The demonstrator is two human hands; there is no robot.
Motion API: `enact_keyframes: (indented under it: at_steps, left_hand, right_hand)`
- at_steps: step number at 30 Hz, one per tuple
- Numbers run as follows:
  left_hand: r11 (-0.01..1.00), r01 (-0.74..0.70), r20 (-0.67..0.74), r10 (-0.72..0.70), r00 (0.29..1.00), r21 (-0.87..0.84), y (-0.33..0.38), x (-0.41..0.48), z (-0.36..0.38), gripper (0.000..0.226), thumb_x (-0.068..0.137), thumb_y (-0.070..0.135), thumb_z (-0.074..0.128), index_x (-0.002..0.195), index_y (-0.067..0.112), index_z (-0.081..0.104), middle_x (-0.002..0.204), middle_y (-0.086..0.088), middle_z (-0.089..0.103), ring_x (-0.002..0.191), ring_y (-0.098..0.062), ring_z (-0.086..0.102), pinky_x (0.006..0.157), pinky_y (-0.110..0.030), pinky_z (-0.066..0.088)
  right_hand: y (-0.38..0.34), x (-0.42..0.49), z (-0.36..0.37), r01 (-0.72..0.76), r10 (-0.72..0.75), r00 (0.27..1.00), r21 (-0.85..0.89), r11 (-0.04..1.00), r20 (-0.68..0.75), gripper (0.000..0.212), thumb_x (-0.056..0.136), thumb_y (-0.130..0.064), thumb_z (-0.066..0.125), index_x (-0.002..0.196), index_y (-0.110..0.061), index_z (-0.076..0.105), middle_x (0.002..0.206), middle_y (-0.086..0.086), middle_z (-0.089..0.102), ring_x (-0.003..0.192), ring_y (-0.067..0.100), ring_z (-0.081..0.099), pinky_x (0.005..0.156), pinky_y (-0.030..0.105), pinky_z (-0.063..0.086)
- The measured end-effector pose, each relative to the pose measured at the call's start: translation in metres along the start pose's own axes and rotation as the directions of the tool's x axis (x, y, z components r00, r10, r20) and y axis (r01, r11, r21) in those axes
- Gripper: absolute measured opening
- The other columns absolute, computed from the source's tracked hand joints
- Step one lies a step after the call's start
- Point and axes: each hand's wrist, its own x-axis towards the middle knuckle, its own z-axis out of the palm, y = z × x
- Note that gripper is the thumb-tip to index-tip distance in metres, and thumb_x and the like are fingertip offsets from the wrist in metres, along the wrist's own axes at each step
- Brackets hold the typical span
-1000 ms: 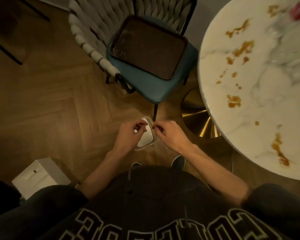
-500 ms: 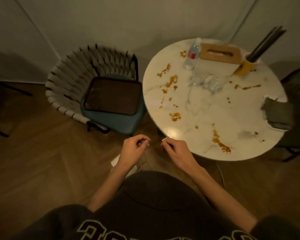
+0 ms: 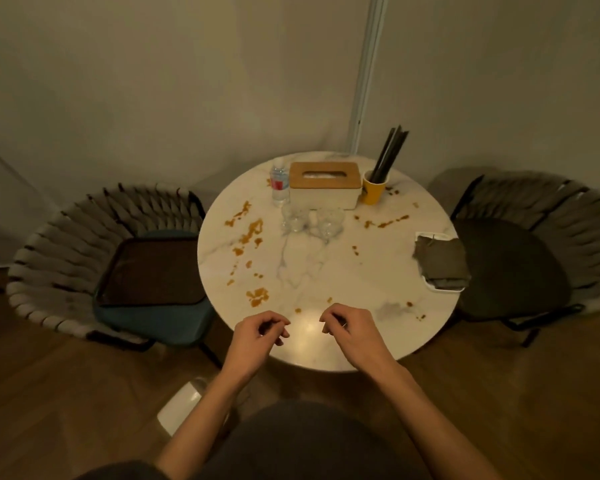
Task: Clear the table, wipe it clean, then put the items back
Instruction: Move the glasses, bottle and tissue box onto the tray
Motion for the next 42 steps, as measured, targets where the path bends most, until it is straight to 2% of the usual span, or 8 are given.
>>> enact_keyframes:
  at_steps: [8,14,19,22,26,30,39,42]
  left_hand:
    - [0.999,-0.015,-0.002,0.015,1.0,0.028,0.023,0.024,0.016,0.018,0.095,0.011,0.056,0.096,0.019,0.072,0.079,0.004,0.071,0.073,-0.01,0.067,0.069,-0.021,0.055]
    - [0.991,-0.068,0.051,0.062,0.997,0.117,0.034,0.059,0.006,0.023,0.093,0.01,0.054,0.099,0.024,0.071,0.077,0.007,0.072,0.068,-0.008,0.067,0.07,-0.018,0.053]
    - [0.986,-0.095,0.053,0.088,0.995,0.139,0.036,0.104,-0.017,0.022,0.092,0.009,0.054,0.102,0.021,0.07,0.079,0.007,0.072,0.068,-0.007,0.067,0.069,-0.022,0.055]
    - [0.985,-0.092,0.068,0.083,0.994,0.144,0.029,0.134,-0.036,0.021,0.091,0.011,0.056,0.103,0.023,0.069,0.082,0.006,0.071,0.069,-0.006,0.066,0.068,-0.027,0.056]
    - [0.979,-0.059,0.112,0.037,0.993,0.197,0.007,0.185,-0.059,0.019,0.091,0.018,0.059,0.104,0.028,0.067,0.089,0.008,0.069,0.069,-0.005,0.065,0.07,-0.019,0.052]
    - [0.953,-0.065,0.182,0.01,0.983,0.297,-0.008,0.239,-0.066,0.03,0.089,0.015,0.061,0.118,0.024,0.06,0.106,0.007,0.062,0.075,-0.005,0.059,0.059,-0.008,0.045]
    - [0.89,-0.088,0.183,0.005,0.983,0.447,-0.003,0.335,-0.038,0.08,0.079,0.033,0.075,0.146,0.014,0.034,0.146,-0.01,0.041,0.127,-0.026,0.047,0.104,-0.037,0.041]
    - [0.87,-0.108,0.164,0.032,0.986,0.481,0.001,0.355,-0.026,0.086,0.072,0.037,0.079,0.143,0.017,0.035,0.141,-0.009,0.044,0.126,-0.026,0.046,0.101,-0.037,0.04]
  right_hand:
    - [0.012,0.025,-0.029,-0.007,0.007,1.0,0.012,1.0,0.01,0.019,0.096,-0.024,0.054,0.09,-0.021,0.072,0.076,-0.009,0.069,0.073,0.001,0.064,0.067,0.015,0.052]
    - [0.004,0.058,-0.034,-0.005,0.005,1.0,-0.009,1.0,0.007,0.013,0.094,-0.021,0.055,0.097,-0.025,0.067,0.075,-0.002,0.068,0.069,0.01,0.063,0.066,0.023,0.051]
    - [-0.006,0.102,-0.025,-0.002,0.0,1.0,-0.114,0.993,-0.023,0.016,0.092,-0.021,0.055,0.105,-0.023,0.064,0.104,-0.009,0.06,0.078,0.004,0.058,0.067,0.012,0.042]
    - [-0.006,0.134,-0.01,-0.072,0.078,0.996,-0.153,0.986,0.034,0.018,0.092,-0.022,0.056,0.108,-0.021,0.064,0.111,-0.005,0.056,0.083,0.006,0.057,0.07,0.013,0.04]
    - [-0.007,0.176,0.015,-0.216,0.258,0.956,-0.26,0.941,0.138,0.036,0.092,-0.028,0.055,0.126,-0.018,0.057,0.128,0.006,0.052,0.105,0.019,0.056,0.089,0.027,0.044]
    - [-0.013,0.213,0.024,-0.355,0.419,0.891,-0.307,0.883,0.176,0.055,0.093,-0.032,0.053,0.144,-0.013,0.042,0.144,0.013,0.043,0.129,0.028,0.045,0.102,0.033,0.038]
    - [0.014,0.264,0.029,-0.418,0.506,0.843,-0.367,0.831,0.184,0.056,0.097,-0.037,0.046,0.145,-0.008,0.036,0.144,0.019,0.043,0.131,0.033,0.043,0.105,0.038,0.036]
    - [0.025,0.279,0.043,-0.394,0.501,0.841,-0.402,0.827,0.206,0.059,0.097,-0.039,0.045,0.146,-0.008,0.031,0.145,0.021,0.04,0.129,0.035,0.044,0.106,0.04,0.039]
